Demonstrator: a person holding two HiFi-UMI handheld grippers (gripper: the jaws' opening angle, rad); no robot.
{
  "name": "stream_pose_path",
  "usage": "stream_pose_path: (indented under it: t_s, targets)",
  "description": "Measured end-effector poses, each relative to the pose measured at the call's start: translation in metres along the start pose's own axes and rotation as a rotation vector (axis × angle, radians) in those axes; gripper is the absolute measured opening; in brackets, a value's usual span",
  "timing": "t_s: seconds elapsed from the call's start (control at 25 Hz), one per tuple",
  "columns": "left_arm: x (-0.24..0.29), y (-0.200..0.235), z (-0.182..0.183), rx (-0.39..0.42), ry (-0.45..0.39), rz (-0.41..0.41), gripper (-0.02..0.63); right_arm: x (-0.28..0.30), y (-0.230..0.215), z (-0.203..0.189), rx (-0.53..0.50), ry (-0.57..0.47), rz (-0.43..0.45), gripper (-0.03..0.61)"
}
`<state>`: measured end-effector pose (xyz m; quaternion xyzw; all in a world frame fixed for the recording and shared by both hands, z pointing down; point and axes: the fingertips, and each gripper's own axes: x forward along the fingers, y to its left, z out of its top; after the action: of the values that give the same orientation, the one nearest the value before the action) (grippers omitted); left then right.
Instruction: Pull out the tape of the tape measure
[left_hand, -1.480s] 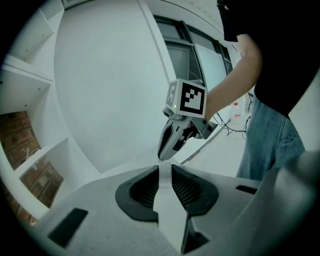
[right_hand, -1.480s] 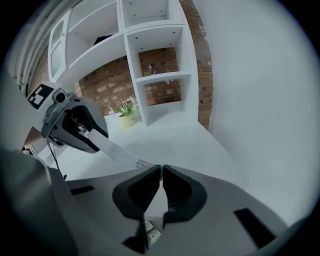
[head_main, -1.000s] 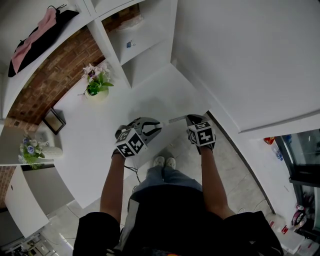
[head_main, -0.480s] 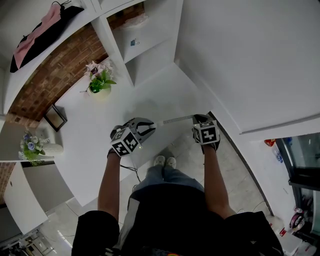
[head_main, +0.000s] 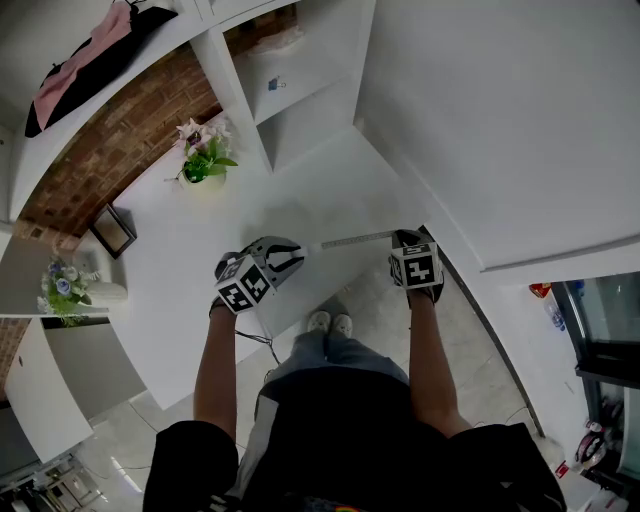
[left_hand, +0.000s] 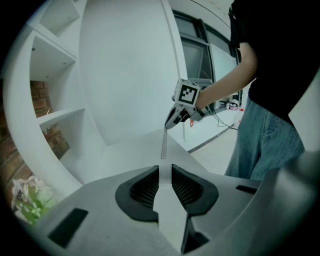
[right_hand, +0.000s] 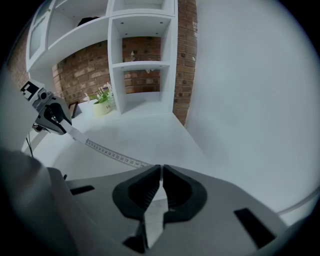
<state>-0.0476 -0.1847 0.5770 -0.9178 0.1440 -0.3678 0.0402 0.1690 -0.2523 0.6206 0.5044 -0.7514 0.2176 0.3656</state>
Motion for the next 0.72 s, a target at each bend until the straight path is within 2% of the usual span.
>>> stream_pose_path:
  t_s: [0.36, 0.52, 0.72]
  targets:
    - [-0.004, -0.003, -0.015, 0.011, 0.043, -0.019, 0.081, 0.004, -0.005, -0.005, -0.023, 0.03, -0.028, 0.017]
    - [-0.012, -0.001, -0.022, -0.025, 0.032, -0.013, 0.081, 0.005, -0.008, -0.004, -0.017, 0.029, -0.022, 0.017]
    - [-0.008, 0.001, -0.027, -0.01, 0.063, -0.02, 0.081, 0.009, -0.008, -0.005, -0.026, 0.047, -0.026, 0.017]
